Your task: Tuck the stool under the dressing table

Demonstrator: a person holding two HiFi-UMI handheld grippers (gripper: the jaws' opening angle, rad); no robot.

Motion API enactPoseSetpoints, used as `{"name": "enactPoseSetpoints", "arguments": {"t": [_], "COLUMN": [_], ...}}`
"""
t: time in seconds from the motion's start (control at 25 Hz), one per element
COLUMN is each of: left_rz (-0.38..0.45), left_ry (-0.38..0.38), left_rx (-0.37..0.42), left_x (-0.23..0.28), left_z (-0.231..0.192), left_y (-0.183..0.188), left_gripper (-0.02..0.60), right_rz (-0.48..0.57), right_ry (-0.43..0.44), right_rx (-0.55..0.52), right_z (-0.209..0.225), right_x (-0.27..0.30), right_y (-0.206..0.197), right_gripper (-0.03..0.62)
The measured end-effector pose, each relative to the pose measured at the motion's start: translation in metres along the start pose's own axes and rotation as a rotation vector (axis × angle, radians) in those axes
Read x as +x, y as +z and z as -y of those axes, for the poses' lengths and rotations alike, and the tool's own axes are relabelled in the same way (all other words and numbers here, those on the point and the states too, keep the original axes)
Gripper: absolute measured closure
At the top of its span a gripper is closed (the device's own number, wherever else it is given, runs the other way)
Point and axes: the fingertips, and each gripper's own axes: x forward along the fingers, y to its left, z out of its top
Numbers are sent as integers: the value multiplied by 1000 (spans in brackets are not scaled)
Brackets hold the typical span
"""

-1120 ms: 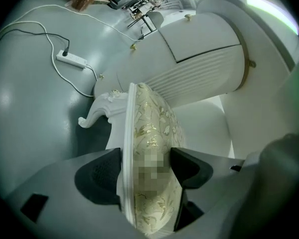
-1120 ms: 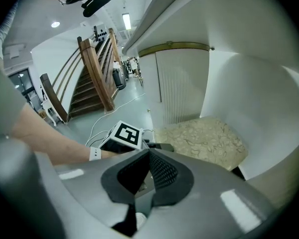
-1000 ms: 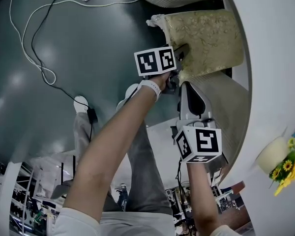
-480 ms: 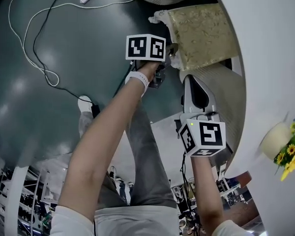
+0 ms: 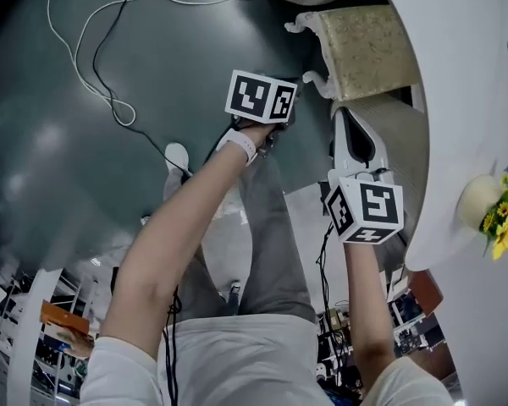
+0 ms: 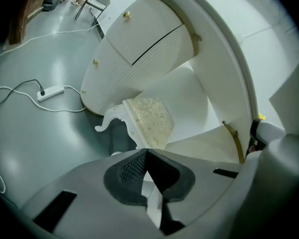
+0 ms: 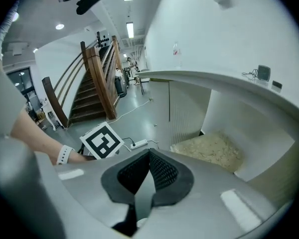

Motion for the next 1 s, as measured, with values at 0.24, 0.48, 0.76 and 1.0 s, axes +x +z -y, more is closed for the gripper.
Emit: {"name": "enactPoseSetpoints", "arguments": {"t": [0.24, 0.48, 0.76, 1.0], "left_rz": [85, 183, 324, 419], "left_ry": [50, 46, 24, 20], "left_rx": [9, -2, 7, 65], "left_x": [-80, -154, -268, -361], "left_z": [15, 46, 90, 125], "left_y": [8, 12, 10, 7], "left_gripper": [572, 572, 572, 572], "right_rz": [25, 61, 112, 150], "right_ry": [20, 37, 53, 81], "right_rx": [-13, -24, -46, -76], "right_z": [-38, -69, -113, -148], "right_x": [-29, -61, -108, -149], "right_y": [28, 57, 88, 116], "right_gripper": [582, 582, 582, 582]}}
